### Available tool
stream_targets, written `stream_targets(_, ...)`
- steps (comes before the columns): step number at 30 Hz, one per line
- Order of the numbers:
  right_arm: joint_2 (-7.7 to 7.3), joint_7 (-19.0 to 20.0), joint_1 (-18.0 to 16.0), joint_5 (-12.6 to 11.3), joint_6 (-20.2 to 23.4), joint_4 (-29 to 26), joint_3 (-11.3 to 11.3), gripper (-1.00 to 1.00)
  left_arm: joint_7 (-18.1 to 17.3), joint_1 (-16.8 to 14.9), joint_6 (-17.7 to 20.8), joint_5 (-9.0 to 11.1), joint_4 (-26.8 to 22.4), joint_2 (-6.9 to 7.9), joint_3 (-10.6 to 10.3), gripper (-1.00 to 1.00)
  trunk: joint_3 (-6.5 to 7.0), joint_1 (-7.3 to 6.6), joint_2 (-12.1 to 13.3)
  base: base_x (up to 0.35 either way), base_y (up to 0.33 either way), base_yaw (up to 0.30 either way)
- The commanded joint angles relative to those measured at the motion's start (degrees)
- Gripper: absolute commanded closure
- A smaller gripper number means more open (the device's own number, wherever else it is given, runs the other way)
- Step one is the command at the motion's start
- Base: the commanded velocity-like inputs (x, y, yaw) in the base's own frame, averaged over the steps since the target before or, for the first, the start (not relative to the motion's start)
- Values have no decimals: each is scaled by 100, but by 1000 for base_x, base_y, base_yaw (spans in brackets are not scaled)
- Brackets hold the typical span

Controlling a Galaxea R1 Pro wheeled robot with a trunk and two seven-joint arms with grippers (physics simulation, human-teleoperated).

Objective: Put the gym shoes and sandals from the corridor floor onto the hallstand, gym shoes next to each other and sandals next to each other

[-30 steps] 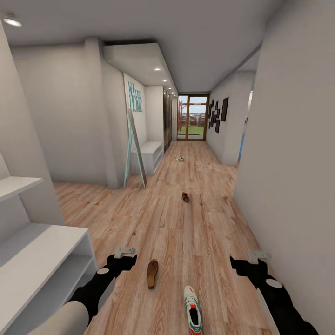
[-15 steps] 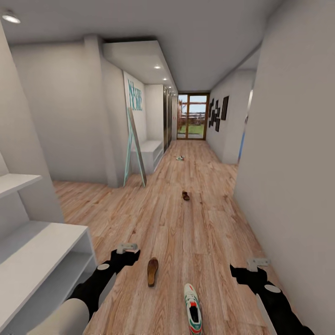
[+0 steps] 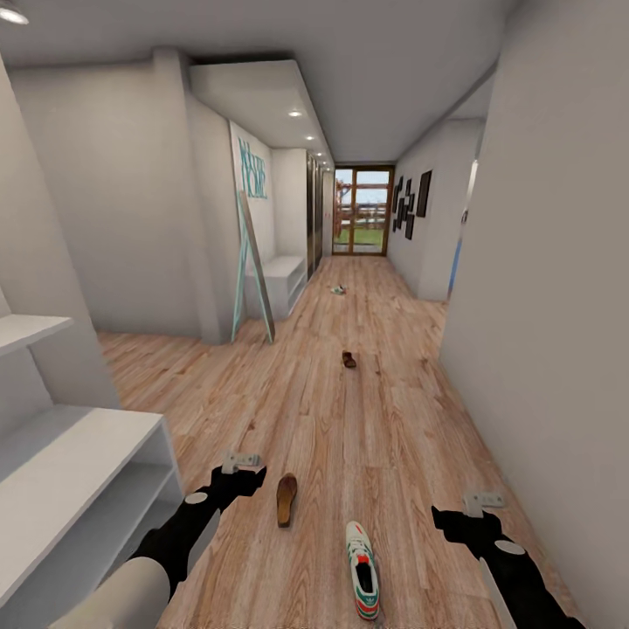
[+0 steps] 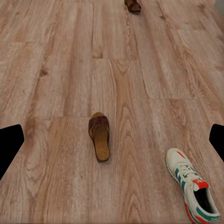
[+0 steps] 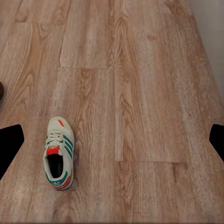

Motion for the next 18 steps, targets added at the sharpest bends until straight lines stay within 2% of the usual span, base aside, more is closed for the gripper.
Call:
stream_targets(1, -1, -2, -4, 1, 31, -5, 1, -100, -9, -2, 9, 2, -4, 1, -7, -100, -34, 22, -45, 0, 0, 0)
stream_targets(18, 0, -1, 0, -4, 28, 4, 0, -100, -12, 3, 9, 2, -3, -8, -10, -100, -482, 396, -727, 0, 0, 0)
